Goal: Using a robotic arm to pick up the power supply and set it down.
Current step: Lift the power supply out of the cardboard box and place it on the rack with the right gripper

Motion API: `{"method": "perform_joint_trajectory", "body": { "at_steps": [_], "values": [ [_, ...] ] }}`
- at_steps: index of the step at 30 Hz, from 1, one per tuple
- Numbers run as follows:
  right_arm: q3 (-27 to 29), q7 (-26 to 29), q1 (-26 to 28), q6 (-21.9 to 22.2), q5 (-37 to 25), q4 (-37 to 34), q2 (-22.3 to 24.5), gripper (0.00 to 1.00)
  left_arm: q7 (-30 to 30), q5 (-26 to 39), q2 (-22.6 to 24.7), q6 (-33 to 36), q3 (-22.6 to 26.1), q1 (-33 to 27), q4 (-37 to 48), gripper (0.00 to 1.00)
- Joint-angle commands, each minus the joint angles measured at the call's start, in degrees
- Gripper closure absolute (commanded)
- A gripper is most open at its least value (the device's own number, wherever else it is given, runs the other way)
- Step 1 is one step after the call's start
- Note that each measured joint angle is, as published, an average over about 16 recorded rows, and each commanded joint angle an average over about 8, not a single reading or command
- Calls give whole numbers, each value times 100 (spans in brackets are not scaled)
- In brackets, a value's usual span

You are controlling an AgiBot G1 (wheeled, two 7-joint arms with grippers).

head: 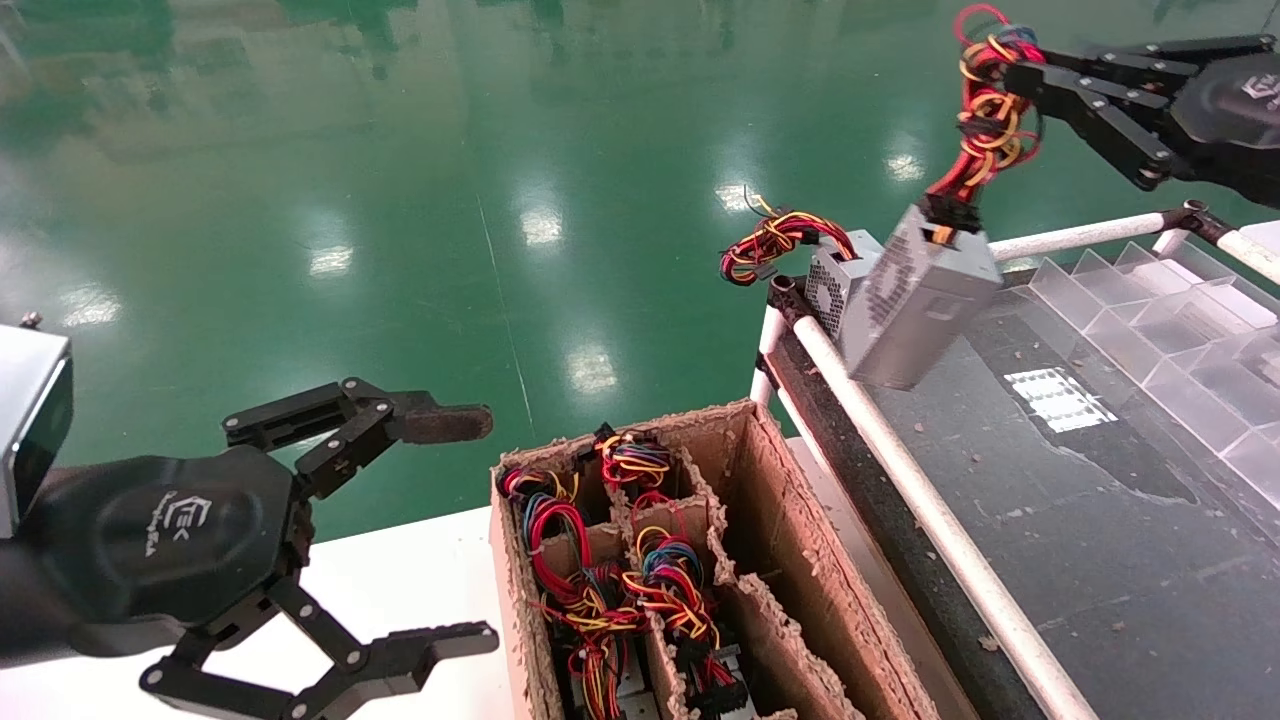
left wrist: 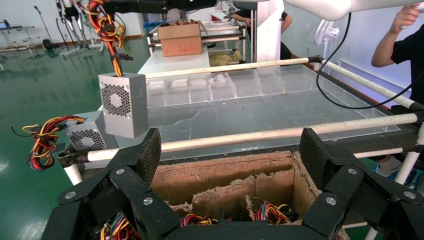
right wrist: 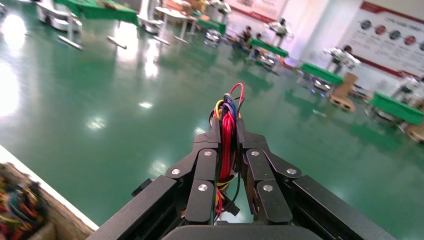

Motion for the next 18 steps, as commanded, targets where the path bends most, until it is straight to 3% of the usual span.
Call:
{"method": "perform_joint_trajectory", "body": {
  "at_steps": [1,9,18],
  "values": [
    [-10,-91,57,30,-61,-152,42,100,0,0,0,0,0,0,0,0],
    [-134,-464,313,286,-373,-824,-42,100,1,-1,-1,-1,2,0,0,0],
    [-305,-774,624,527,-658,-1562,-434,100,2,-2,-1,-1,3,-1,0,0]
  ]
}}
